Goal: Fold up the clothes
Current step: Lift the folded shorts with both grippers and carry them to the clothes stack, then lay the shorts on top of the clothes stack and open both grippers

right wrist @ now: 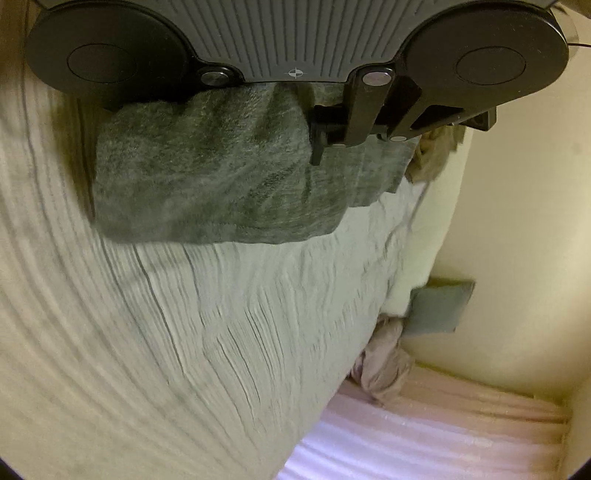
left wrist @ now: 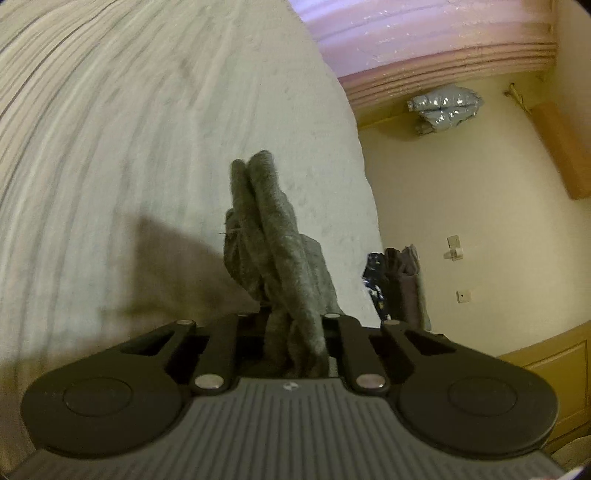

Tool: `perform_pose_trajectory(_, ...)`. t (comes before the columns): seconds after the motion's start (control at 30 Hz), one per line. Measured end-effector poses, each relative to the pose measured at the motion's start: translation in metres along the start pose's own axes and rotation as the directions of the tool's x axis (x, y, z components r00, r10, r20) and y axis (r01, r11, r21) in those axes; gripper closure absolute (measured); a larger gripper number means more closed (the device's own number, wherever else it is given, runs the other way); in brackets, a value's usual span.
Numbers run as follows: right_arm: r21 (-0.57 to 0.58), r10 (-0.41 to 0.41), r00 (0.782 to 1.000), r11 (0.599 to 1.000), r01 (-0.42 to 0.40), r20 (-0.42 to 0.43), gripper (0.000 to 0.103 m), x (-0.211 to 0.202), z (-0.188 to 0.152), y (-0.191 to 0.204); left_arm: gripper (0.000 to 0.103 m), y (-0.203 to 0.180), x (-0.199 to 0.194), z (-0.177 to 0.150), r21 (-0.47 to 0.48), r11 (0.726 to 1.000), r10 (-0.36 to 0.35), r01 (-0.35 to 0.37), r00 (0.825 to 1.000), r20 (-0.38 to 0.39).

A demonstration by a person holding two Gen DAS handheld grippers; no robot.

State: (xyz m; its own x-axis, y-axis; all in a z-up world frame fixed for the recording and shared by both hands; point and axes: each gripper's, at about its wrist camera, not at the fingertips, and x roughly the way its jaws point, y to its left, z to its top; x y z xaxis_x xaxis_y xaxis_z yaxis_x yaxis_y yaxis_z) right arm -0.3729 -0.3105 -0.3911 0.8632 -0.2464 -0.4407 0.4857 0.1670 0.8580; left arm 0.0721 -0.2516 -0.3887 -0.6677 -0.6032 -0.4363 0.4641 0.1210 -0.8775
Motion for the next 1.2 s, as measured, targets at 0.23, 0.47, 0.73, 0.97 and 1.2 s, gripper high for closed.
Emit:
perform_pose_trajectory(0.23,0.054,-0.092,0.985,0.995,0.085,0.146,0.090,-0.102,0.021,0.084,0.093,-0.119,0.017,0.036,0.026,0.999,-0.034,0.038,0.993,-0.112)
perform_pose_trajectory(0.47,0.160,-0.195,0.900,0.977,0.143,0.389,0.090,-0.243,0.020,0.139,0.093,-0.254,0.095,0.055,0.137,0.976,-0.121,0.171,0.941,-0.315)
perform_pose_trajectory(0.73,0.301,-0.359,0.758,0.927,0.223,0.544,0.090,-0.370,0.029,0.119,0.093,-0.351,0.246,0.031,0.179,0.947,-0.142,0.268,0.846,-0.514)
perform_pose_trajectory(0.97,0.362,-0.425,0.708,0.898,0.251,0.563,0.090,-0.464,0.104,0.043,0.093,-0.402,0.408,0.004,0.163,0.945,-0.146,0.284,0.810,-0.568)
perform_pose_trajectory(1.2,0.308,-0.438,0.701,0.898,0.313,0.563,0.090,-0.555,0.236,-0.033,0.093,-0.464,0.573,-0.003,0.185,0.937,-0.159,0.297,0.832,-0.532)
